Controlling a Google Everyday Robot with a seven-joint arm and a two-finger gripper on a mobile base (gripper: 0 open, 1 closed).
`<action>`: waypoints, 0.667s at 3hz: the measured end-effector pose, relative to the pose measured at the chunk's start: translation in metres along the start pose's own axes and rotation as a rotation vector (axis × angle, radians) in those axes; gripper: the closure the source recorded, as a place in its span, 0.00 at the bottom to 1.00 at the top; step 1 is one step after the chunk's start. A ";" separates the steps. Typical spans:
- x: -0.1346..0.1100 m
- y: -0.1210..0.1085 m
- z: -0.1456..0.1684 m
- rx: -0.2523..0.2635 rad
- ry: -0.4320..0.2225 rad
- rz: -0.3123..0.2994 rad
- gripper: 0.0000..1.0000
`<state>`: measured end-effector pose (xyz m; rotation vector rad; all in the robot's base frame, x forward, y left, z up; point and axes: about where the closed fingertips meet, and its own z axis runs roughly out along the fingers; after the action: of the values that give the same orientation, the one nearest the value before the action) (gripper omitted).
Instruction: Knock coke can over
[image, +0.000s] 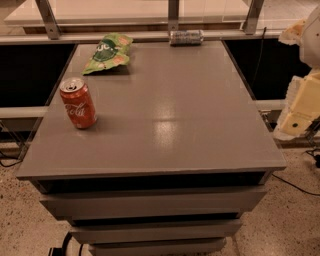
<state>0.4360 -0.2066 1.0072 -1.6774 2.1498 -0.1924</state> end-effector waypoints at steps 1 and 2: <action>0.000 0.000 0.000 0.000 0.000 0.000 0.00; -0.003 0.000 -0.001 0.000 -0.018 0.002 0.00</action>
Offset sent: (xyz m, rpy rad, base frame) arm 0.0017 0.0048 -0.0020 0.0388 0.0042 0.0078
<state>0.4363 -0.2036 1.0084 -1.6704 2.1385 -0.1766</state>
